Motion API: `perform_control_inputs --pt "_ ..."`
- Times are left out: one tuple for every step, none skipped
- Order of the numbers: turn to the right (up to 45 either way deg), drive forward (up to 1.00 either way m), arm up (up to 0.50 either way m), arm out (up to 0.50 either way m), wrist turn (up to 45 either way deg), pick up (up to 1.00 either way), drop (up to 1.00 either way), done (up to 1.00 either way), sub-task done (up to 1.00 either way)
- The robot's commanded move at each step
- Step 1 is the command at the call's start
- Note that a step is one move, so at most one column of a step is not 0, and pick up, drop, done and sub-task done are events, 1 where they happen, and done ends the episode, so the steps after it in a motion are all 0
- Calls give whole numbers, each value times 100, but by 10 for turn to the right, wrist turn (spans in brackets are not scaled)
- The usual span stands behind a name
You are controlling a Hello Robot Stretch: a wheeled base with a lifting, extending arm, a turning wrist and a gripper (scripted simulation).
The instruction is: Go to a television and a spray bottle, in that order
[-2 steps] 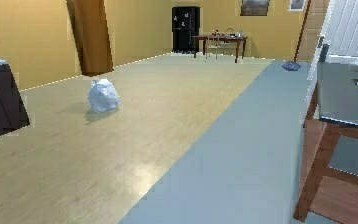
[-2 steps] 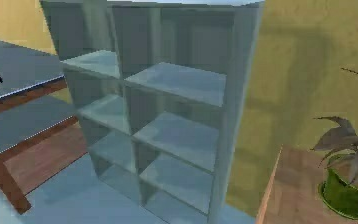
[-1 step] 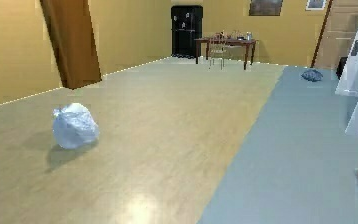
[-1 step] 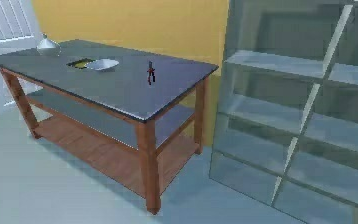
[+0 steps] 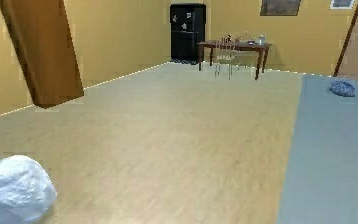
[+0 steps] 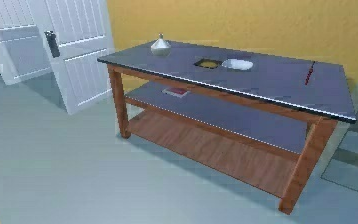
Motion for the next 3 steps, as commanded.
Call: perform_control_inputs --pt "0 100 0 0 0 0 0 0 0" --pt "0 100 0 0 0 0 0 0 0" --pt "0 100 0 0 0 0 0 0 0"
